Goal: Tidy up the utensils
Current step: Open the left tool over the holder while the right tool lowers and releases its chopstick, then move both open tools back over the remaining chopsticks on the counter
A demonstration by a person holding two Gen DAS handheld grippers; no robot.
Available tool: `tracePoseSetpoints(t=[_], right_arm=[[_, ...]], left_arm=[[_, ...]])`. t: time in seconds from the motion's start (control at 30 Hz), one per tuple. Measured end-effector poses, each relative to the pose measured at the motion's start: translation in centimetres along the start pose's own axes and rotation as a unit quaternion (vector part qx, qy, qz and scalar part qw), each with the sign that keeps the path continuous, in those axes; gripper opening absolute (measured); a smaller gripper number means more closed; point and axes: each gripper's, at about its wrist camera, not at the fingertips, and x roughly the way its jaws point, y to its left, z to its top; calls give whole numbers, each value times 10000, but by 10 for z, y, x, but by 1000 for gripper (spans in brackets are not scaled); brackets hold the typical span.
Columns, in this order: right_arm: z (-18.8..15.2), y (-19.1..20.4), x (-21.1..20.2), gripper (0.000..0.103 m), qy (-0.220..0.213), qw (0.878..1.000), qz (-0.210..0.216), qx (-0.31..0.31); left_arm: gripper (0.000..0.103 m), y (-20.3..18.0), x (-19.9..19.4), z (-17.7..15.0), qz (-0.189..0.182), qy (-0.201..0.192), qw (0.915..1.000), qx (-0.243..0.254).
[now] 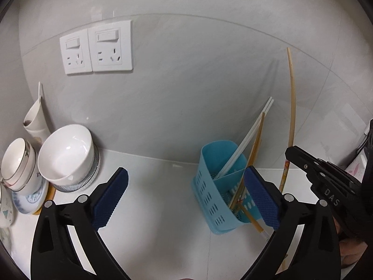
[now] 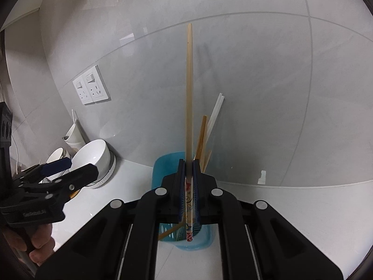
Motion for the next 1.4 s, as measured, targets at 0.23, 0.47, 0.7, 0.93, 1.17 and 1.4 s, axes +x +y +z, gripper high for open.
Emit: tracePoseSetpoints(t=[0.23,0.47,0.7,0.93,1.17,1.4], right_arm=[[-9,1,23,6,-14,9999,97,-99],[-20,1,43,6,135,9998,56,-126],[-25,3,48,22,245,9993,-132,-247],[-24,5,24,61,150,9980,-479,-391],[-27,-1,-10,94,162,9967,-773,-202],[-48,-15,-48,95,475,9918,-1185,-3]], left_arm=[[97,12,7,-2,20,131,9998,-128],[97,15,14,-5,64,214,9997,-95],[97,15,17,-7,76,282,9995,-90],[97,11,9,-4,47,217,9997,-122],[97,5,-11,-9,63,160,9997,-159],[97,1,-37,-24,2,247,9992,-301]])
